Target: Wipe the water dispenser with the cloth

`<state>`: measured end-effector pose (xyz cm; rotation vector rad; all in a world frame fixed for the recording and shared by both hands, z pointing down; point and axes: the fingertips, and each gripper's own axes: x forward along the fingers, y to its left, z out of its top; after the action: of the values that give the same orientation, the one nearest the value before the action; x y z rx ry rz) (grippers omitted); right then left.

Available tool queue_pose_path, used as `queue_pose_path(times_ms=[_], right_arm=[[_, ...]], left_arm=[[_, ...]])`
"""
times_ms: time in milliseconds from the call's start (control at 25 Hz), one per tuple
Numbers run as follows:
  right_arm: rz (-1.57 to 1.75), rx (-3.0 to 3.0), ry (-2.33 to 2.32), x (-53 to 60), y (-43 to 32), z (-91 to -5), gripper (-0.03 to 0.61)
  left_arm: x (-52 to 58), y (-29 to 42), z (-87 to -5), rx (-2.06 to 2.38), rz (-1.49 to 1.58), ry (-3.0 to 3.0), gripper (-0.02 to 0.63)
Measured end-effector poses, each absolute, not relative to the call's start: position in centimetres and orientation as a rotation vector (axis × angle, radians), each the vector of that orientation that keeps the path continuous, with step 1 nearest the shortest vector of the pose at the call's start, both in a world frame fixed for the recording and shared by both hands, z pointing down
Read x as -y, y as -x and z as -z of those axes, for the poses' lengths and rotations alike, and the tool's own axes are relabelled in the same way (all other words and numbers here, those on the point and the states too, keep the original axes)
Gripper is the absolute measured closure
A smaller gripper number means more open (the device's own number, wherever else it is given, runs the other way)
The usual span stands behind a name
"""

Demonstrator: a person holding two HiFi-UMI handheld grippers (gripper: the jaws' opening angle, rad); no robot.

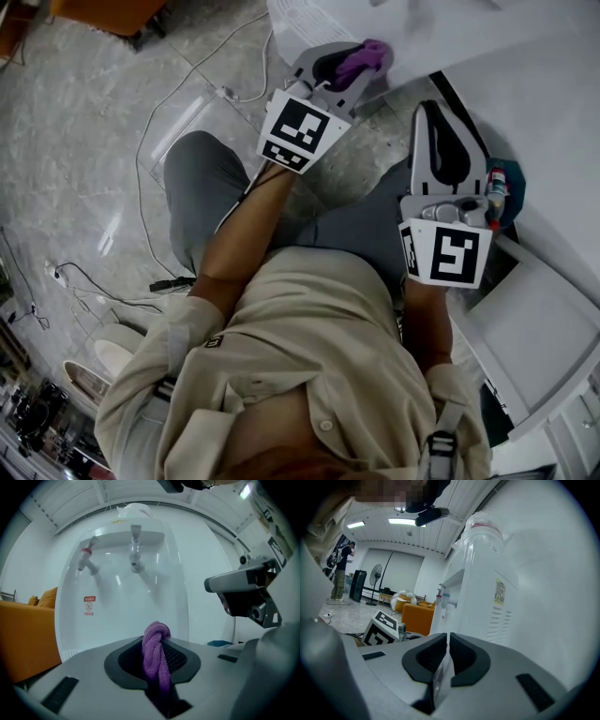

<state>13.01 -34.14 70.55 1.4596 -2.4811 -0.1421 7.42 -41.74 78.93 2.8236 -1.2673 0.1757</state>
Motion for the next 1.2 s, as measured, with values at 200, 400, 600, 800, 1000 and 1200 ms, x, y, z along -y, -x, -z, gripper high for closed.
queue_pose_path(times_ms=[200,400,600,800,1000,1200], right_arm=[[0.161,2.463,-1.483,34.0,-14.4,-69.9,0.551],[0.191,2.435,-1.544,33.9,-16.5,-68.3,0.551],[0.22,2.405,-1.604,33.7,-19.0,-66.8,0.551],[0.218,2.387,-1.64,33.5,-20.4,-66.4,0.551],[0.215,2.388,-1.646,33.8,-20.7,-66.4,0.551],[0.213,2.407,-1.632,34.2,-19.9,-66.2,0.551]], left_arm=[[45.6,-2.6,-77.1,1.428,-0.047,-2.708,0.531],[49.0,2.2,-74.4,1.584,0.108,-2.598,0.531],[49.9,1.7,-72.5,1.6,0.134,-2.618,0.531],[49.0,-1.5,-71.5,1.542,0.133,-2.653,0.537],[47.8,-3.5,-70.9,1.486,0.116,-2.695,0.537],[44.8,-7.4,-69.2,1.344,0.16,-2.806,0.537]])
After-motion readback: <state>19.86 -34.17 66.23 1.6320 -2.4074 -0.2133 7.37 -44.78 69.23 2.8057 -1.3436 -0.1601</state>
